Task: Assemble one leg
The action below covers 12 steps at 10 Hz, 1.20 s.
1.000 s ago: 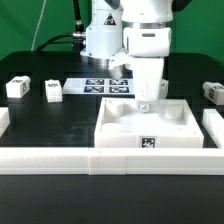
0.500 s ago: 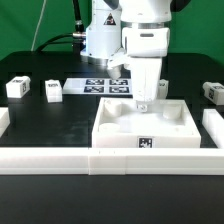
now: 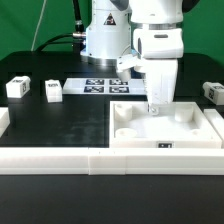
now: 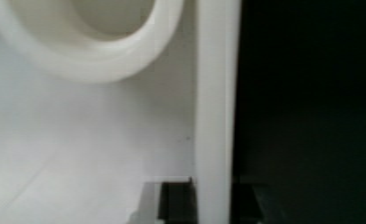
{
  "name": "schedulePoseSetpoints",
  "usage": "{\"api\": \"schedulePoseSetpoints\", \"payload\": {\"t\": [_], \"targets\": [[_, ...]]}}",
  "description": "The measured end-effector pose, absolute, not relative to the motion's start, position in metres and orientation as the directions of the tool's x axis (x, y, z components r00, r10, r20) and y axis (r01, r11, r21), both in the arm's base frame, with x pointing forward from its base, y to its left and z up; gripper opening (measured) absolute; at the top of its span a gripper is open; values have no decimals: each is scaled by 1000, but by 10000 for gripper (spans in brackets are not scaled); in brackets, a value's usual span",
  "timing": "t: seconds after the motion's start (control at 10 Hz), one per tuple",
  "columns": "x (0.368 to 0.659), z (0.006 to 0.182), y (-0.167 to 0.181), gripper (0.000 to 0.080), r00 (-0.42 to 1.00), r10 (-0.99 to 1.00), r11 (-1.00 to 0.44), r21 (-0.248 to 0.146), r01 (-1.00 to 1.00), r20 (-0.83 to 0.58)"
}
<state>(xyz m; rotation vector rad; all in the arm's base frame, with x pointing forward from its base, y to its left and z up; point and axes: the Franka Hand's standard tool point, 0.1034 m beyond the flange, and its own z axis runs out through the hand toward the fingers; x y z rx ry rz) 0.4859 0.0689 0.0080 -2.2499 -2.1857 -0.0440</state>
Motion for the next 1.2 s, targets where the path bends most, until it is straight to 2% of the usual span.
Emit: {"api": "schedulePoseSetpoints", "payload": {"t": [0.5,0.6,0.7,0.8,0.9,1.0,1.1,1.2], "targets": [[493,8,72,63,32,999,-33,23,999,25],[493,8,71,261,32,999,-33,22,999,24],[493,8,71,261,33,999,-33,22,999,24],[493,8,71,444,33,999,-34,22,999,24],[493,8,71,579,33,999,-34,22,999,24],[493,8,71,579,33,999,-34,22,999,24],[493,8,71,636,33,999,-34,22,999,24],[493,8,71,647,33,999,-34,22,999,24]]}}
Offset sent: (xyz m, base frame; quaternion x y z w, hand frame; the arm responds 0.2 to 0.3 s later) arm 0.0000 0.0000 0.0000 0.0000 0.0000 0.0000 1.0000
